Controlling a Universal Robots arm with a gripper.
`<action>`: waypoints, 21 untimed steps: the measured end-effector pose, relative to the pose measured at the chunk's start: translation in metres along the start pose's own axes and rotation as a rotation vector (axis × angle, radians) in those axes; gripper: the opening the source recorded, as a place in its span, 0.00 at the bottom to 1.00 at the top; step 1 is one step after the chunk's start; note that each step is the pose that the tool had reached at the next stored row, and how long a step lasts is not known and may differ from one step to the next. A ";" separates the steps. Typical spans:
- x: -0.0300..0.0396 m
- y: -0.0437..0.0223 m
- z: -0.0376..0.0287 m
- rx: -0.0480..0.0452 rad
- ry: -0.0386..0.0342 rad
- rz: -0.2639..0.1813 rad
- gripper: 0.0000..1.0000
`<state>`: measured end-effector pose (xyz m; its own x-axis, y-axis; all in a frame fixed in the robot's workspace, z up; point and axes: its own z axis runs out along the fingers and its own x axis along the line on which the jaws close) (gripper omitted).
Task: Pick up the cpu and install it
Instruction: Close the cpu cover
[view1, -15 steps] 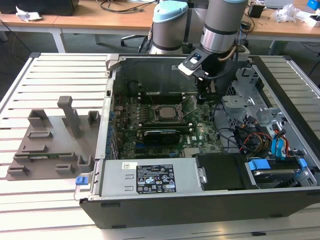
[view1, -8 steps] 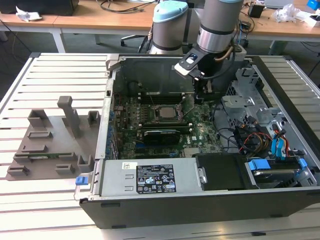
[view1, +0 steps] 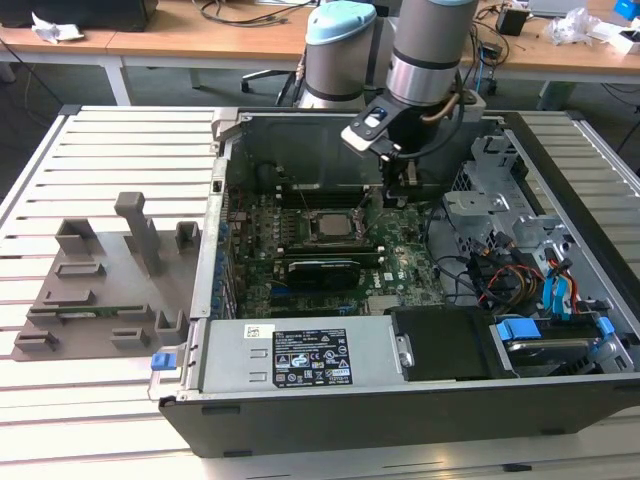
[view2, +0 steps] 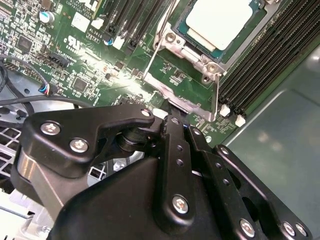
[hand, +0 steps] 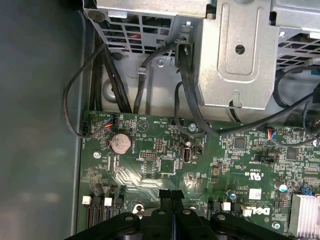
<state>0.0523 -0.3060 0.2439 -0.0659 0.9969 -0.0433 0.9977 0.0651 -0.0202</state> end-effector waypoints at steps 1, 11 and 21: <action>0.0000 -0.0005 0.0000 0.0000 0.0000 0.000 0.11; 0.0004 -0.0055 0.0009 0.0000 0.0000 0.000 0.11; 0.0009 -0.0126 0.0015 0.0001 -0.0001 0.000 0.11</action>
<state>0.0397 -0.3060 0.2426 -0.0659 0.9969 -0.0434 0.9977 0.0651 -0.0203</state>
